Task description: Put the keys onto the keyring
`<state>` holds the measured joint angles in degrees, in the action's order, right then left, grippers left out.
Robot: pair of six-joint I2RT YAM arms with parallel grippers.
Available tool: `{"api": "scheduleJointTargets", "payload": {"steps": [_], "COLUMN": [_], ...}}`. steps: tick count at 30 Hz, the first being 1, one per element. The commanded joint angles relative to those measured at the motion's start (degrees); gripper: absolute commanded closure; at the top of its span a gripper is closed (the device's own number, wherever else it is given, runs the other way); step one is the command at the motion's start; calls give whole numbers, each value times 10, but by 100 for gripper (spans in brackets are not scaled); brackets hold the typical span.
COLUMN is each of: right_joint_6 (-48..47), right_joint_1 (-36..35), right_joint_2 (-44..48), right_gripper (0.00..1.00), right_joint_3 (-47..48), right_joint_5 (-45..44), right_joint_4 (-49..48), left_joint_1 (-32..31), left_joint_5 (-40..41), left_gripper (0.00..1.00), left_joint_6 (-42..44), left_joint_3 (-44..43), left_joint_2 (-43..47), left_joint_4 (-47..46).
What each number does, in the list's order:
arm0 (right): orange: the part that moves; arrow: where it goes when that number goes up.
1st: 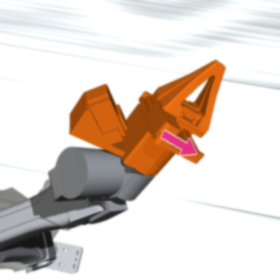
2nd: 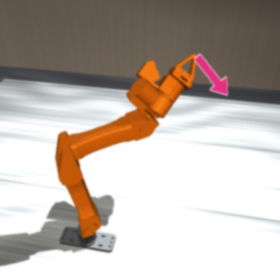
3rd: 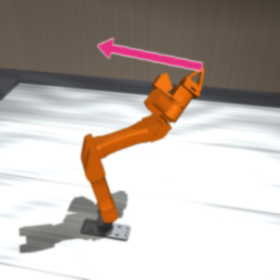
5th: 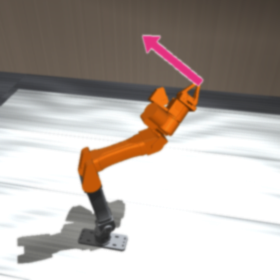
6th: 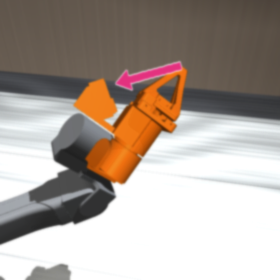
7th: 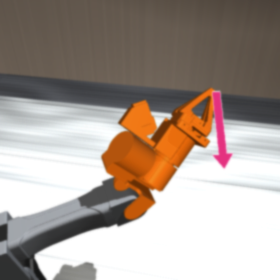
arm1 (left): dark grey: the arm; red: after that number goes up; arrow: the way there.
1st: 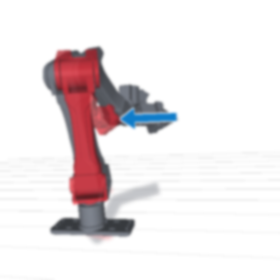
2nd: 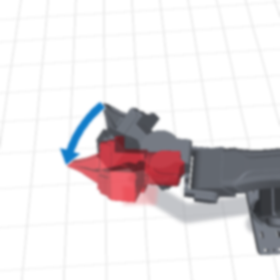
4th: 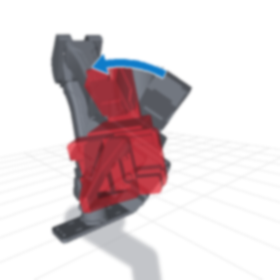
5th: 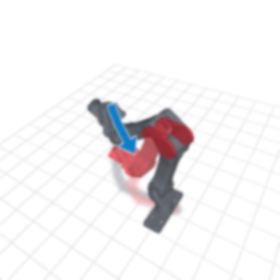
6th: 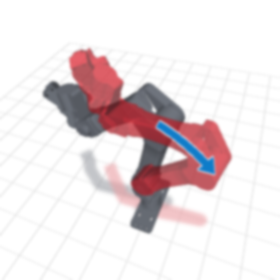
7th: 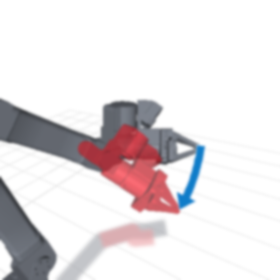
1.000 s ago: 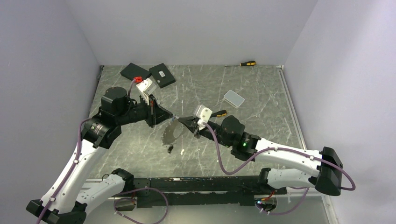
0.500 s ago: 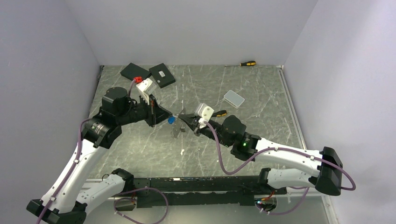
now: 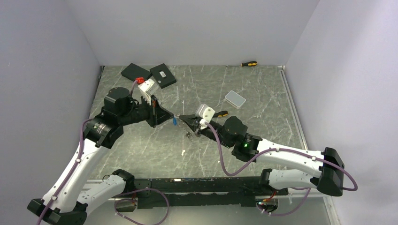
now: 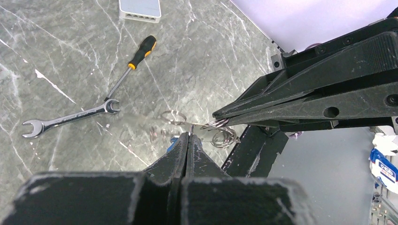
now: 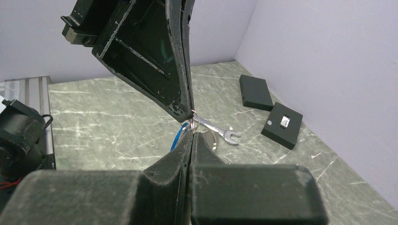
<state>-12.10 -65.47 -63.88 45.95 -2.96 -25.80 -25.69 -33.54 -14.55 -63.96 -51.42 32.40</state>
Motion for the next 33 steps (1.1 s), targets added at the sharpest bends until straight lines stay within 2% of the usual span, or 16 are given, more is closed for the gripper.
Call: {"api": "scheduleJointTargets", "payload": {"steps": [1, 33], "right_joint_6": [-10, -29], "right_joint_1": [-4, -12], "right_joint_2": [6, 5], "right_gripper": [100, 100], "right_joint_3": [29, 26], "right_joint_5": [-8, -38], "right_joint_4": [-54, -58], "left_joint_1": [1, 1], "left_joint_5": [-2, 14], "left_gripper": [100, 100], "left_joint_6": [-10, -5], "left_joint_3": [3, -4], "left_joint_2": [1, 2], "left_joint_4": [-18, 0]}}
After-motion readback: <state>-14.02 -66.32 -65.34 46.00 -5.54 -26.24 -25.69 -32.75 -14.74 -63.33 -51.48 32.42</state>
